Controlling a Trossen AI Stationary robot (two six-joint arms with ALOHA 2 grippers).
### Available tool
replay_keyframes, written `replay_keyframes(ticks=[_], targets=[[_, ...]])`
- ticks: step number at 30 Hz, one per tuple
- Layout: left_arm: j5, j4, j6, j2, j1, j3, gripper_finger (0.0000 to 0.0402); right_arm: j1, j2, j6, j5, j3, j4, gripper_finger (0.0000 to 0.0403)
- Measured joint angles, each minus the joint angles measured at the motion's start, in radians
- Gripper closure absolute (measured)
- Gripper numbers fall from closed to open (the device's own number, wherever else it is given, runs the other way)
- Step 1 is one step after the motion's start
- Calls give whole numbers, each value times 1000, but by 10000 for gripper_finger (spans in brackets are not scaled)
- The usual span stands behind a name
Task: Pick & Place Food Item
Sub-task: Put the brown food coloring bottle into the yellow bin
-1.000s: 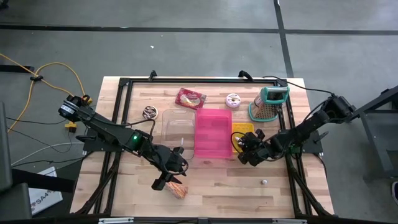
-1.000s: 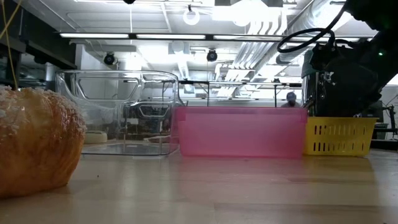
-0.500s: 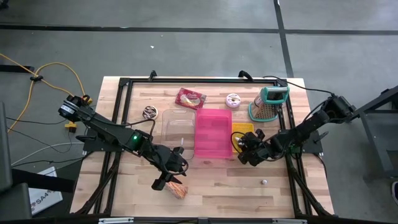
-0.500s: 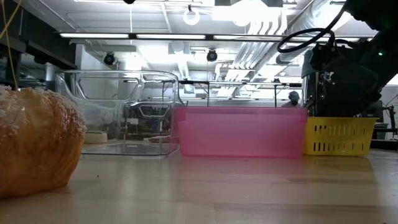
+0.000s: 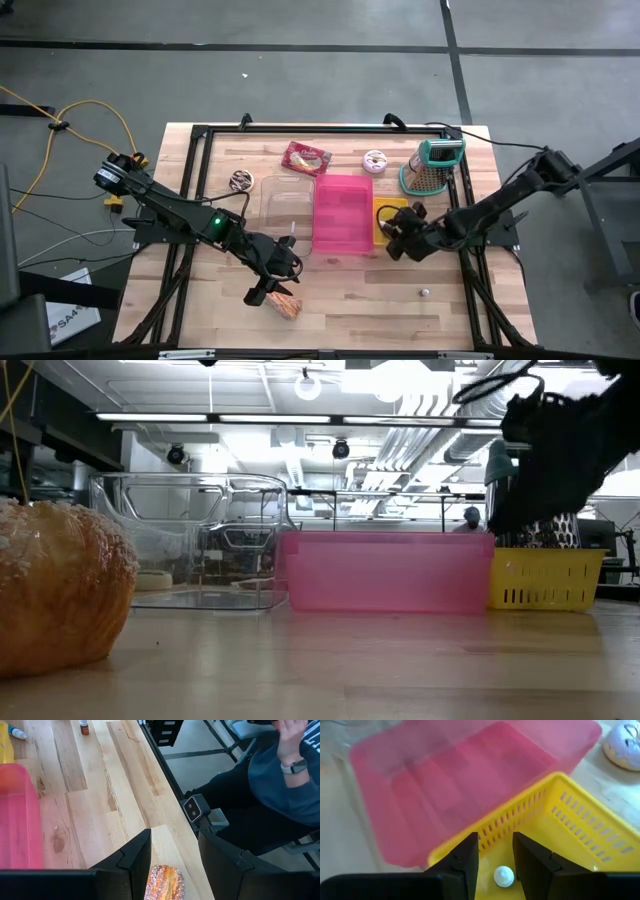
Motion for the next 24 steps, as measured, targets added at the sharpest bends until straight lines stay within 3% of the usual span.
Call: replay_keyframes(ticks=[13,24], targets=[[0,0,0,0,0,0,242,1,-75,-92,-91,0,1,294],[0,0,0,0,0,0,242,2,-80,-347,-412,0,170,294]])
